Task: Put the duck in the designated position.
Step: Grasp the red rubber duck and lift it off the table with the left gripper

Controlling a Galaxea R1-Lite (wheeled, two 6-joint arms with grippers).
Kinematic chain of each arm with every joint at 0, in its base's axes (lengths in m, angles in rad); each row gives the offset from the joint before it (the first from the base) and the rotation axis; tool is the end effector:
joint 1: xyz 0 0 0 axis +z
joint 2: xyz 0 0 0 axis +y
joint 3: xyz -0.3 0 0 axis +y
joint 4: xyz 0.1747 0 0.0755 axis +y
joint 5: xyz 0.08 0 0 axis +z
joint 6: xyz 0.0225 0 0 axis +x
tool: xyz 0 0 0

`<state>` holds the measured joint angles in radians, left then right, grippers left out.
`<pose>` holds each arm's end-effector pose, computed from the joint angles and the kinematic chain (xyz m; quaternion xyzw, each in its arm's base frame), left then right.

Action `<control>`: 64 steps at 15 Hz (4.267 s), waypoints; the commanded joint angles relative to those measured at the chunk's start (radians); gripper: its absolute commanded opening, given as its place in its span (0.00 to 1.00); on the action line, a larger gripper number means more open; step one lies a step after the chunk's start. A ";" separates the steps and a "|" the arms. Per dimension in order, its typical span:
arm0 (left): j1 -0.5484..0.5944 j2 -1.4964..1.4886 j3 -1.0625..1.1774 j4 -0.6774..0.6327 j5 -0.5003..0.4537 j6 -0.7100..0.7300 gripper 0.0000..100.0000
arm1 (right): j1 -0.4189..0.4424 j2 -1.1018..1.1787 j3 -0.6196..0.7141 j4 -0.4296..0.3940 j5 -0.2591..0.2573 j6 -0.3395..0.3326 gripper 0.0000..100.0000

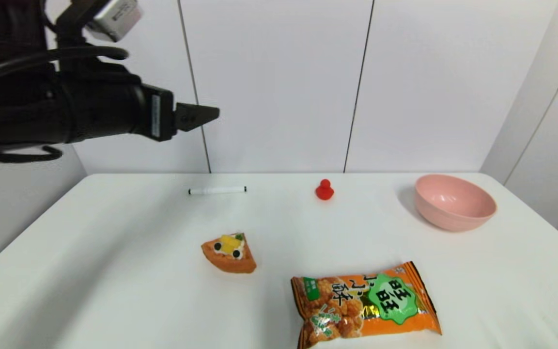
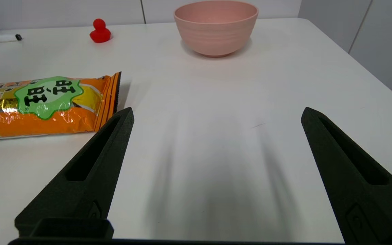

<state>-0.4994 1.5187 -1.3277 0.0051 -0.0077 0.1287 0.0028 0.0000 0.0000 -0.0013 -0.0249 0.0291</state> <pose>0.2376 -0.1298 0.3206 0.0857 0.0787 -0.2552 0.9599 -0.0228 -0.0006 0.0756 0.0146 -0.0008 -0.0110 0.9998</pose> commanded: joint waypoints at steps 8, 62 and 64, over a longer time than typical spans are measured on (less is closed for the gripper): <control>-0.192 0.768 -0.648 -0.142 0.003 -0.006 1.00 | 0.000 0.002 0.000 0.000 0.000 0.000 1.00; -0.214 0.991 -0.617 -0.338 0.080 -0.075 0.00 | 0.000 0.002 0.000 0.000 0.000 0.000 1.00; -0.228 0.923 -0.597 -0.338 0.084 -0.081 0.00 | 0.000 0.002 0.000 0.000 0.000 0.000 1.00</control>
<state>-0.7153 2.5415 -1.9509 -0.3304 0.0730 0.0500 0.0028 0.0000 0.0000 -0.0013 -0.0245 0.0287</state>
